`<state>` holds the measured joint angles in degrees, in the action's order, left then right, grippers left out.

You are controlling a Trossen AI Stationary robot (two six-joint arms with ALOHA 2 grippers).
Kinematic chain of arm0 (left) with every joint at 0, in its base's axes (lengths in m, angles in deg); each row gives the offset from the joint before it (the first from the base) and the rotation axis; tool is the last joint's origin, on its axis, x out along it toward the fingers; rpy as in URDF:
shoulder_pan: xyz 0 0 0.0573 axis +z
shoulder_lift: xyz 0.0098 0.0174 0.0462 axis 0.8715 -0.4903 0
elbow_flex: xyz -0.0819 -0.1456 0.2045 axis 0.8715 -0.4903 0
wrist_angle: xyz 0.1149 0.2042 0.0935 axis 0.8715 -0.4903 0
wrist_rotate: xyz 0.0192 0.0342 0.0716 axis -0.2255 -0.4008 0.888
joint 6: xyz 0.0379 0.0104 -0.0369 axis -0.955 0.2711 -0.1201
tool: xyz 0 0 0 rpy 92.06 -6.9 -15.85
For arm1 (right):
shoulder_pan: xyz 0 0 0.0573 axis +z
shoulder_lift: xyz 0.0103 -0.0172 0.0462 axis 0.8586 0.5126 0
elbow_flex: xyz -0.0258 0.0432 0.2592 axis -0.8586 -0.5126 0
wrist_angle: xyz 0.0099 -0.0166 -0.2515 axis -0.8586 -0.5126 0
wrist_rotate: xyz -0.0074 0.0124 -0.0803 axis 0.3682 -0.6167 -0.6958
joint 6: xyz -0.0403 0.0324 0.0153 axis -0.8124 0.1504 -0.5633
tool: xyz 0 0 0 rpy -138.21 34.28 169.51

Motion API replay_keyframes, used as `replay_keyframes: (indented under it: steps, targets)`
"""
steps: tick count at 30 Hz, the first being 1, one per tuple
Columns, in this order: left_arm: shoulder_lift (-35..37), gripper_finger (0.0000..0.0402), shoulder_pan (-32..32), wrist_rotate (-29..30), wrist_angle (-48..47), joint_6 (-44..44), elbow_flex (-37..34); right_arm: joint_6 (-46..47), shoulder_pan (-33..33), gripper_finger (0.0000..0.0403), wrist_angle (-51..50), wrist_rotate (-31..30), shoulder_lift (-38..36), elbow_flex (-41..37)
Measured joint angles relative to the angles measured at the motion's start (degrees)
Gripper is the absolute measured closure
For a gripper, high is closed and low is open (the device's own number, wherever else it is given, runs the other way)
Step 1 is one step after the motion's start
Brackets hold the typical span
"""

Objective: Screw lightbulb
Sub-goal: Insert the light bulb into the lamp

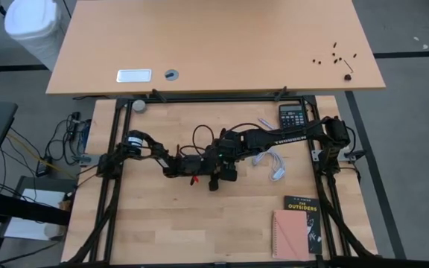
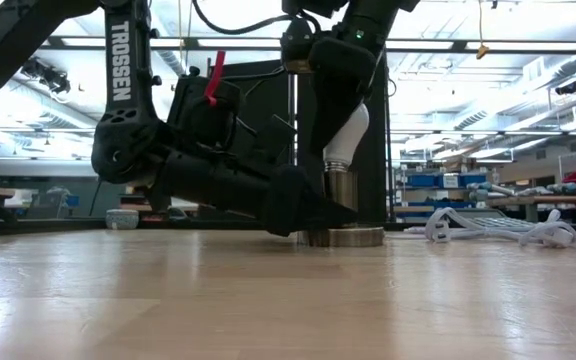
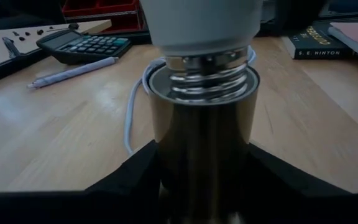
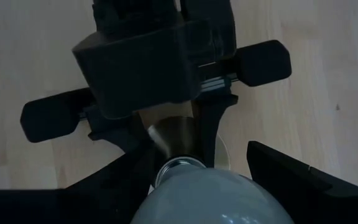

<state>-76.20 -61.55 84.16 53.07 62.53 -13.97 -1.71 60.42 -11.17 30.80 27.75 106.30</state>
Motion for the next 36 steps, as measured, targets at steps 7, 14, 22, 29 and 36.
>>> replay_keyframes:
  steps: [7, 14, 22, 29, 36]
  targets:
    - [0.0, 0.0206, 0.0, 0.0, -0.1, 0.4, 0.0, -0.1, -0.7, 0.0141, 1.1, 0.3, -0.1, -1.0]
    - [0.0, 0.0205, 0.0, -0.1, -0.1, 0.7, 0.0, -0.4, -0.9, 0.0141, 2.7, 0.0, -0.1, -2.5]
    - [0.0, 0.0205, 0.0, 0.0, -0.2, 1.1, 0.0, -1.1, -1.1, 0.0126, 7.4, 1.1, -0.1, -3.6]
    - [0.0, 0.0205, 0.0, -0.1, -0.3, 1.3, 0.0, -1.4, -1.1, 0.0093, 6.3, 1.8, -0.1, -2.9]
    - [0.0, 0.0204, 0.0, -0.1, -0.3, 1.4, 0.0, -1.8, -1.1, 0.0069, 4.3, 1.8, -0.2, -0.6]
